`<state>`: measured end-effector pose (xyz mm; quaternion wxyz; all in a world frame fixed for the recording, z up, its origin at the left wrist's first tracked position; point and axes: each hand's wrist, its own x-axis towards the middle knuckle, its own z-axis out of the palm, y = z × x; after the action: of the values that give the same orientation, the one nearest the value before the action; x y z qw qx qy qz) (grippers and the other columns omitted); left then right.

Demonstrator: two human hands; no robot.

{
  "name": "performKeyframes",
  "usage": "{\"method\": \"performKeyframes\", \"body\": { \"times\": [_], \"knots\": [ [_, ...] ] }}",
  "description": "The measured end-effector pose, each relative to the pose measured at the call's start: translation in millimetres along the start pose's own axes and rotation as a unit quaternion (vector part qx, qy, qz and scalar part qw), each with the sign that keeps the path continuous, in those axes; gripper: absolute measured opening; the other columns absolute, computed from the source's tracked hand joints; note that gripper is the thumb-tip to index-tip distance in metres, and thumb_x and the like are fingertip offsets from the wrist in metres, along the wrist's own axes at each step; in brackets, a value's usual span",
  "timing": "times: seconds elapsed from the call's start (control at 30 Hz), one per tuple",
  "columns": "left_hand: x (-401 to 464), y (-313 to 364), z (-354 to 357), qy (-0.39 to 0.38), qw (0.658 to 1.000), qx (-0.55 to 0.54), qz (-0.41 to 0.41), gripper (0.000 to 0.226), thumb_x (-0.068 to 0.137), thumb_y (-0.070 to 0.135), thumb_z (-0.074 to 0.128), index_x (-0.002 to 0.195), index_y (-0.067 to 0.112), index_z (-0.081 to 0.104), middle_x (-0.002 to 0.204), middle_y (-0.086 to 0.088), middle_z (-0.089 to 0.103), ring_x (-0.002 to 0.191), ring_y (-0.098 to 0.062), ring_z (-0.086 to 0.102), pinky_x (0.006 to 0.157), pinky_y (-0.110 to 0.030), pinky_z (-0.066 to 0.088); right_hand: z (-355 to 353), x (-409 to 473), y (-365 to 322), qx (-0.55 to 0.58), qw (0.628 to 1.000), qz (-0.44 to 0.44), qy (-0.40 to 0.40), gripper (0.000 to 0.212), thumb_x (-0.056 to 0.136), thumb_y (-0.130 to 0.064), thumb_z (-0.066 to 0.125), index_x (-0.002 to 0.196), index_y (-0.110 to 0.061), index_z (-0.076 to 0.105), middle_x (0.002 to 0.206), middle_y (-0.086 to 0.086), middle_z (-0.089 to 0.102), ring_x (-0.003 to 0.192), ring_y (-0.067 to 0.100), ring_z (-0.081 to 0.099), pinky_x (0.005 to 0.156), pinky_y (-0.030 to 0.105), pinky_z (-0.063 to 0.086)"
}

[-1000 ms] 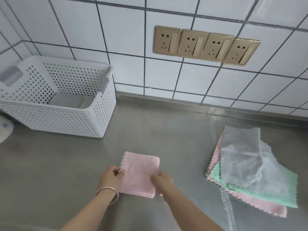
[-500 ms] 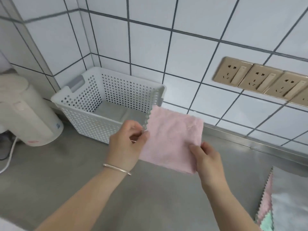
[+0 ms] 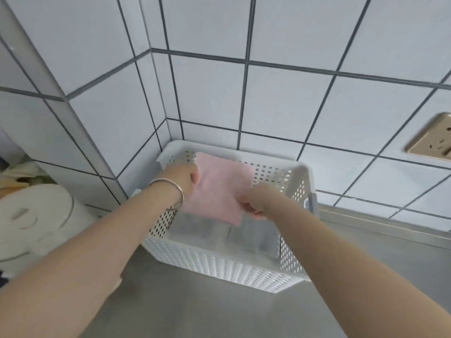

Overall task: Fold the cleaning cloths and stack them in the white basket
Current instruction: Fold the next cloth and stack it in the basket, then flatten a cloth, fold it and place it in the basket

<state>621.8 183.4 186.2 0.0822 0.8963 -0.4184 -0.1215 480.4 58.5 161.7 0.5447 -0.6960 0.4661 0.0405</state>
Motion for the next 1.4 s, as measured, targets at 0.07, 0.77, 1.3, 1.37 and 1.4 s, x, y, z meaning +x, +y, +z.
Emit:
{"method": "performKeyframes", "body": {
  "times": [0.07, 0.77, 1.3, 1.37, 1.4],
  "knots": [
    [27, -18, 21, -0.072, 0.995, 0.072, -0.006, 0.028, 0.086, 0.002, 0.042, 0.100, 0.018, 0.061, 0.103, -0.004, 0.062, 0.091, -0.025, 0.057, 0.084, -0.028, 0.046, 22, 33, 4, -0.016, 0.998, 0.055, -0.026, 0.025, 0.091, -0.009, 0.054, 0.067, -0.010, 0.047, 0.061, 0.007, 0.049, 0.048, 0.013, 0.046, 0.039, 0.018, 0.040],
    [101, -49, 118, -0.306, 0.915, 0.235, -0.122, 0.036, 0.096, 0.013, 0.043, 0.129, 0.002, 0.048, 0.134, -0.013, 0.050, 0.123, -0.028, 0.049, 0.101, -0.037, 0.041, 90, 133, 28, -0.200, 0.962, 0.154, -0.107, 0.022, 0.093, -0.016, 0.053, 0.107, -0.002, 0.044, 0.056, 0.010, 0.063, 0.056, 0.017, 0.056, 0.071, 0.028, 0.056],
    [-32, 166, -1, 0.084, 0.936, 0.094, 0.328, 0.016, 0.084, 0.024, 0.044, 0.076, 0.031, 0.057, 0.082, 0.002, 0.064, 0.078, -0.027, 0.065, 0.059, -0.031, 0.046, -68, -107, 29, -0.343, 0.863, -0.185, 0.323, 0.008, 0.085, -0.010, 0.051, 0.091, -0.013, 0.055, 0.095, 0.005, 0.060, 0.085, 0.024, 0.061, 0.044, 0.019, 0.018],
    [-68, 214, 19, 0.112, 0.898, 0.006, 0.426, 0.020, 0.080, 0.028, 0.042, 0.066, 0.027, 0.057, 0.062, 0.004, 0.060, 0.055, -0.026, 0.062, 0.044, -0.026, 0.038, -93, -151, 83, -0.302, 0.835, -0.142, 0.439, 0.013, 0.065, -0.015, 0.064, 0.067, -0.016, 0.051, 0.067, -0.002, 0.058, 0.053, 0.016, 0.056, 0.044, 0.014, -0.001],
    [-82, 231, 29, 0.102, 0.890, -0.017, 0.444, 0.023, 0.077, 0.031, 0.039, 0.065, 0.027, 0.058, 0.059, 0.005, 0.059, 0.050, -0.024, 0.061, 0.041, -0.022, 0.033, -100, -165, 108, -0.295, 0.825, -0.130, 0.464, 0.015, 0.056, -0.019, 0.065, 0.060, -0.019, 0.051, 0.056, -0.006, 0.054, 0.040, 0.015, 0.048, 0.046, 0.013, -0.007]
  ]
}}
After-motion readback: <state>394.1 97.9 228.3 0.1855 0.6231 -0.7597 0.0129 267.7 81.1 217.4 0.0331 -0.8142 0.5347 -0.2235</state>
